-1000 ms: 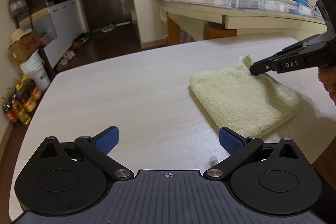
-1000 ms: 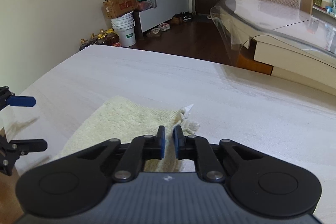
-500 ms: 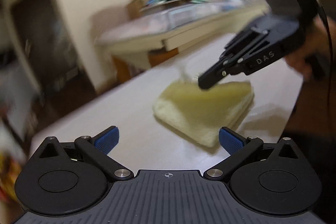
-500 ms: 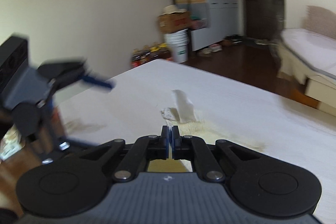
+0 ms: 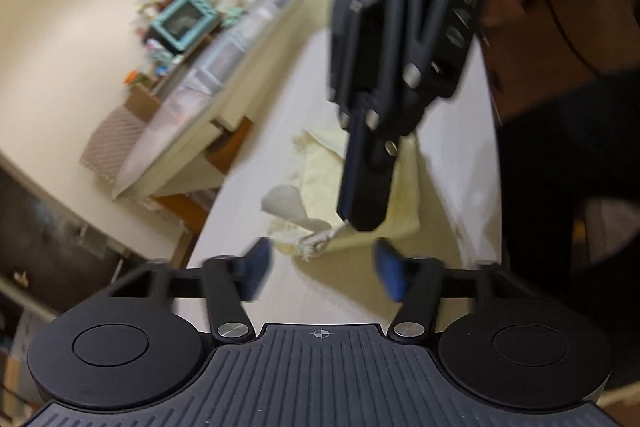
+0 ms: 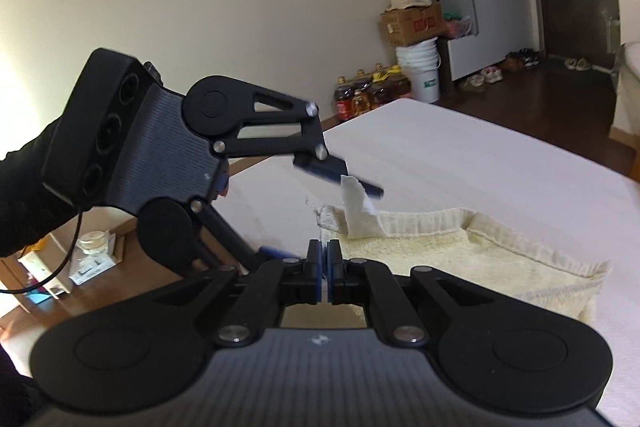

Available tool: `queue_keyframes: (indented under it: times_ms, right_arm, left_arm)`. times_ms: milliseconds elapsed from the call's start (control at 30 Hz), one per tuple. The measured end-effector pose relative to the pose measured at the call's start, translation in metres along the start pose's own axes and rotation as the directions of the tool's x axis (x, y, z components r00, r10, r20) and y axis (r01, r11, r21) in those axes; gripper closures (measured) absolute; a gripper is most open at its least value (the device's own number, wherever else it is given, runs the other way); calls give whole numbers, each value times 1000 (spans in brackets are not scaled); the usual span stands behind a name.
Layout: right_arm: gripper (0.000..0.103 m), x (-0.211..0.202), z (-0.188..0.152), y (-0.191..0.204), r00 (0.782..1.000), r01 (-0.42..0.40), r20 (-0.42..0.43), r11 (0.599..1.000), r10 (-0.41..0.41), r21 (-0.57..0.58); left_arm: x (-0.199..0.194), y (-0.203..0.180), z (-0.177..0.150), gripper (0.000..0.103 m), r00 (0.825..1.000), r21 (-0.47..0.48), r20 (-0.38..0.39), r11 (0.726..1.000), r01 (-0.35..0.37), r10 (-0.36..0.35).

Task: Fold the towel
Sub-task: 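Lift the held corner up with the right gripper to unfold the towel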

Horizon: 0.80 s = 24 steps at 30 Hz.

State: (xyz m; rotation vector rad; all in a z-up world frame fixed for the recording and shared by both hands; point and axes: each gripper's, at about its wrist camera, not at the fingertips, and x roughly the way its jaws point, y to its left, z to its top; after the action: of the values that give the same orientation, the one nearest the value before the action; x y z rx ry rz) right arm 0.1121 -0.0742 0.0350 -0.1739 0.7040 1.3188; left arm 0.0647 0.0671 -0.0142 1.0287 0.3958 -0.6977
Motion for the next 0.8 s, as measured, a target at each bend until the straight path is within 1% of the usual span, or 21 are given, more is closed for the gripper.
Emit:
queue_keyframes:
  times_ms: [67,100,133,167,200,233,300,333,367,433,467,533,567,600,633,700,733,800]
  right_arm:
    - [100,3,2,-1,1000,-4,-14,1000,4,-7]
    - [100,4,2,-2,1000,-7,-17,1000,7,-6]
    - [100,4,1,-3,1000,-8,-20,1000,8,-6]
    - [100,5,1,-2,1000,-10,-22,1000,10,-5]
    - [100,6,-1,-2,1000,-11,-24,1000,11,-4]
    - [100,7,-1,-2,1000,-11,-27,1000,10,-4]
    - [98,6,-2,-3,1000,-9,-29,1000,9,3]
    - [92,3,-2,-5,1000,-11,-26,1000,11,11]
    - [89,-2,-2,-8,1000,-10,-14,1000,10,22]
    - [78,-21,-3,-20,999,16,34,998,-17,53]
    - [77,-32,-3,-31,997,55,56,996,-59,75]
    - [75,-54,-2,-59,979,174,78,975,-186,141]
    - [73,-63,-1,-78,961,247,75,950,-265,190]
    - [68,-67,-1,-92,949,287,66,931,-308,225]
    - [64,-67,-1,-103,940,312,57,917,-335,250]
    - [63,-65,-2,-131,927,350,25,886,-375,304]
    - [63,-59,-2,-145,925,356,6,874,-379,331]
    - [64,-46,-2,-163,932,344,-20,868,-361,359]
  left_arm:
    - [1,-3,-2,55,1000,45,2,999,4,-4]
    - [1,-4,-2,61,1000,65,5,998,9,-9]
    - [1,-5,-3,72,1000,76,4,997,14,-14]
    - [3,-6,-2,77,1000,97,1,995,20,-21]
    - [4,-7,-2,88,1000,104,-4,994,24,-24]
    - [6,-7,-2,90,1000,112,-9,993,29,-28]
    - [9,-7,-2,94,999,116,-12,993,36,-34]
    - [9,-5,-2,94,999,116,-14,993,33,-31]
    - [11,-4,-3,95,999,115,-26,993,22,-19]
    - [11,-2,-6,95,999,106,-34,994,15,-11]
    - [10,-2,-7,95,999,100,-36,995,11,-8]
    - [7,-2,-10,95,999,97,-38,995,9,-5]
    - [6,-2,-11,95,999,96,-38,995,8,-5]
    - [5,-2,-11,95,999,97,-39,995,11,-7]
    - [5,-3,-11,95,999,99,-38,995,9,-5]
    - [3,-2,-10,95,999,96,-37,995,11,-7]
    - [2,-3,-10,95,999,97,-36,995,9,-5]
    - [4,-2,-8,95,999,99,-36,995,8,-5]
